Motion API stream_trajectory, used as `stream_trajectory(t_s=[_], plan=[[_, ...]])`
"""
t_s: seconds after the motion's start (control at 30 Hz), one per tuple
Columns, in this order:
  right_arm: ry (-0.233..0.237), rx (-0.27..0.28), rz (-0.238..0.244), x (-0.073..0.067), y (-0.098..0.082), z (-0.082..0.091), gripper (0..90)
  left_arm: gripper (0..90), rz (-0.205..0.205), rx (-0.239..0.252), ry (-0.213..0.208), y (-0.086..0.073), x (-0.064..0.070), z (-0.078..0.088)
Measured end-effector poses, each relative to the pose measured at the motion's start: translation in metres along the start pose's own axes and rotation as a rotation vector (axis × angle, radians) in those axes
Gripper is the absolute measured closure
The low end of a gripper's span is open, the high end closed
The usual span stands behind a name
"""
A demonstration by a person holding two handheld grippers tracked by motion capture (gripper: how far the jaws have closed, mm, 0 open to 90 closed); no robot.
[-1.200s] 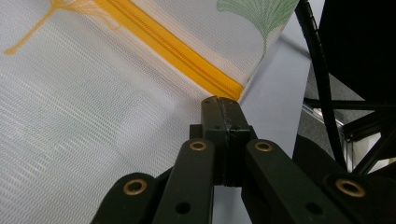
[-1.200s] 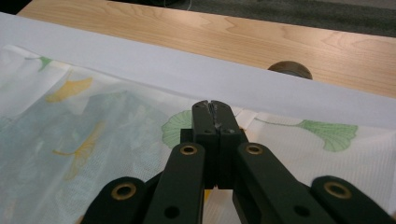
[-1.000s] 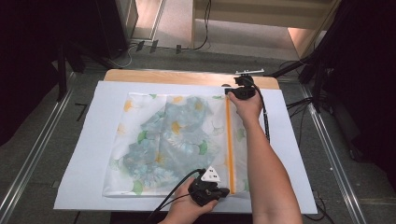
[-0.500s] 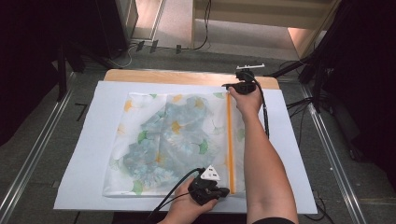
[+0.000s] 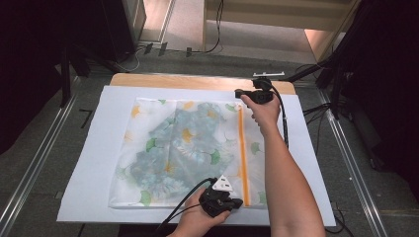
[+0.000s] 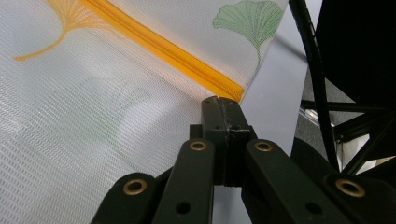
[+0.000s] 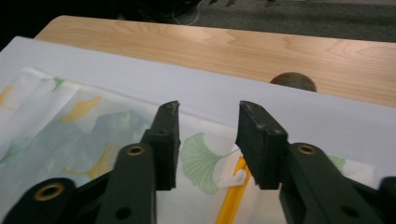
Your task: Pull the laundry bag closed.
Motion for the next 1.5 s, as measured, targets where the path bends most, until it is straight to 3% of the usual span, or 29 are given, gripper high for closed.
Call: stream_trajectory(t_s=[0.23, 0.37, 0.43, 0.53, 0.63, 0.73, 0.9, 0.97, 1.23, 1.33, 1.5], plan=[[0.045, 0.024, 0.022, -0.011, -0.016, 0.016, 40.8, 90.0, 0.002, 0.004, 0.000, 0.000, 0.000, 0.000], [0.039, 0.009, 0.057, -0.019, -0.031, 0.024, 30.5, 90.0, -0.007, 0.003, -0.016, 0.000, 0.001, 0.001], [0.037, 0.008, 0.064, -0.022, -0.039, 0.027, 25.4, 78.8, -0.032, 0.004, -0.035, -0.001, 0.003, 0.002], [0.043, 0.012, 0.053, -0.026, -0.053, 0.034, 18.1, 62.6, -0.022, 0.036, -0.050, -0.001, 0.002, 0.007], [0.047, 0.015, 0.038, -0.026, -0.067, 0.039, 13.9, 50.8, -0.004, 0.087, -0.064, 0.001, -0.001, 0.014], [0.051, 0.029, 0.024, -0.027, -0.079, 0.046, 13.4, 40.6, -0.028, 0.103, -0.061, 0.000, 0.001, 0.017], [0.040, 0.025, 0.064, -0.036, -0.098, 0.055, 13.2, 25.9, -0.060, 0.126, -0.005, -0.001, 0.001, 0.021], [0.030, 0.020, 0.070, -0.039, -0.105, 0.059, 13.2, 22.1, -0.052, 0.144, 0.015, 0.000, -0.003, 0.026], [0.038, 0.039, 0.084, -0.055, -0.132, 0.075, 13.2, 17.8, -0.015, 0.224, 0.085, 0.006, -0.028, 0.061], [0.043, 0.035, 0.084, -0.059, -0.144, 0.082, 13.2, 16.6, -0.019, 0.239, 0.118, 0.006, -0.037, 0.077], [0.037, 0.047, 0.076, -0.063, -0.160, 0.096, 13.2, 16.8, 0.002, 0.283, 0.181, 0.004, -0.062, 0.104]])
Point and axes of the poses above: each handheld gripper's, and its own axes: z roughly backward along the jaws, y roughly out of its top, x roughly to its right, the point moved 5 cm from there along -z, roughly forward along the jaws, and after that the axes turned 15 degrees about z, right-handed, at the moved point
